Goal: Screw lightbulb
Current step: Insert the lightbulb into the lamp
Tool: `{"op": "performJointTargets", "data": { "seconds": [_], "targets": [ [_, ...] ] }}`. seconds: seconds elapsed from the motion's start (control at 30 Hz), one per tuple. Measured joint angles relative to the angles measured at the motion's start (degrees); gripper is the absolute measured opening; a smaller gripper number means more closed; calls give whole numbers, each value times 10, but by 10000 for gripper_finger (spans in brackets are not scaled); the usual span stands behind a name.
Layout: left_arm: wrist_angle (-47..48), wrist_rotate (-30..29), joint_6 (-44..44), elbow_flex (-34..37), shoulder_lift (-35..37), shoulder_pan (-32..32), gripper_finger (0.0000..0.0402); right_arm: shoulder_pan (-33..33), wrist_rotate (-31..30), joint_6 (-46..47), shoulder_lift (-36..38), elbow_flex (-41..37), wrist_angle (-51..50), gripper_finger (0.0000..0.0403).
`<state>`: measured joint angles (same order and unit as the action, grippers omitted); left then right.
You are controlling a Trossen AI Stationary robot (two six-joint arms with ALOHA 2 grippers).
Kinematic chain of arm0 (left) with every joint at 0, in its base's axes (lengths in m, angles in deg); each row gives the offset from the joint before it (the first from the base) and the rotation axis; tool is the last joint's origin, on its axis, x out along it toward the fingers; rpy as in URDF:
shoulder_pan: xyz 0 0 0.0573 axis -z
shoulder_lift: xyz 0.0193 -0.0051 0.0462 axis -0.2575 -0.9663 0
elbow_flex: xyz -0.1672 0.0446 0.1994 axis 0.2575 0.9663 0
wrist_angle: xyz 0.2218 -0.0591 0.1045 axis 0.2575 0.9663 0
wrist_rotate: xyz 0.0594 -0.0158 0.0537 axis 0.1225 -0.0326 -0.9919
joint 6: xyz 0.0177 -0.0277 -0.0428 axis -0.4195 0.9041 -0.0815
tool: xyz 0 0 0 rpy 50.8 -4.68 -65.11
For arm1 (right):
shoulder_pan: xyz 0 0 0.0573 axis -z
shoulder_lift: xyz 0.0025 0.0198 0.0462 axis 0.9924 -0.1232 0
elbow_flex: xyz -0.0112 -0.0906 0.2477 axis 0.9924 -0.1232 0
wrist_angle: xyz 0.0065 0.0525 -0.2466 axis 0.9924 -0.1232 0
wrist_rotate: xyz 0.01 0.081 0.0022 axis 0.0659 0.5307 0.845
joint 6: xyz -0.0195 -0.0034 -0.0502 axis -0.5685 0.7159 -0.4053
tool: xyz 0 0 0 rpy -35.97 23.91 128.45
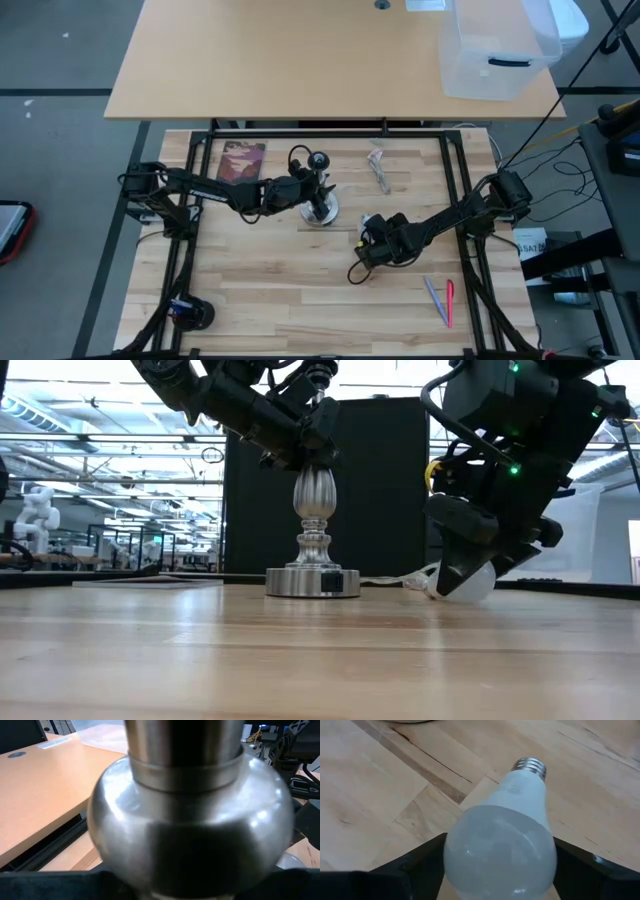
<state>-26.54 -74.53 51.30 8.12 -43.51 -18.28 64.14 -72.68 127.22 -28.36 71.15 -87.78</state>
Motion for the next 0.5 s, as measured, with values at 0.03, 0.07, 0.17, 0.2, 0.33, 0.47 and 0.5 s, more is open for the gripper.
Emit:
{"op": "performJointTargets", "data": {
  "seconds": [0.03, 0.07, 0.17, 0.2, 0.33, 0.47, 0.5],
  "targets": [
    [0, 0, 0, 0, 0, 0, 160, 0, 0, 0, 0, 0, 0, 285],
    [0, 0, 0, 0, 0, 0, 160, 0, 0, 0, 0, 0, 0, 274],
    [0, 0, 0, 0, 0, 0, 160, 0, 0, 0, 0, 0, 0, 266],
    [0, 0, 0, 0, 0, 0, 160, 0, 1, 0, 0, 0, 0, 266],
    [0, 0, 0, 0, 0, 0, 160, 0, 4, -5, 1, 0, 0, 266],
    [0, 1, 0, 0, 0, 0, 160, -1, 24, -24, 15, 0, -2, 266],
    [0, 1, 0, 0, 0, 0, 160, -1, 26, -31, 23, 0, -3, 266]
  ]
}}
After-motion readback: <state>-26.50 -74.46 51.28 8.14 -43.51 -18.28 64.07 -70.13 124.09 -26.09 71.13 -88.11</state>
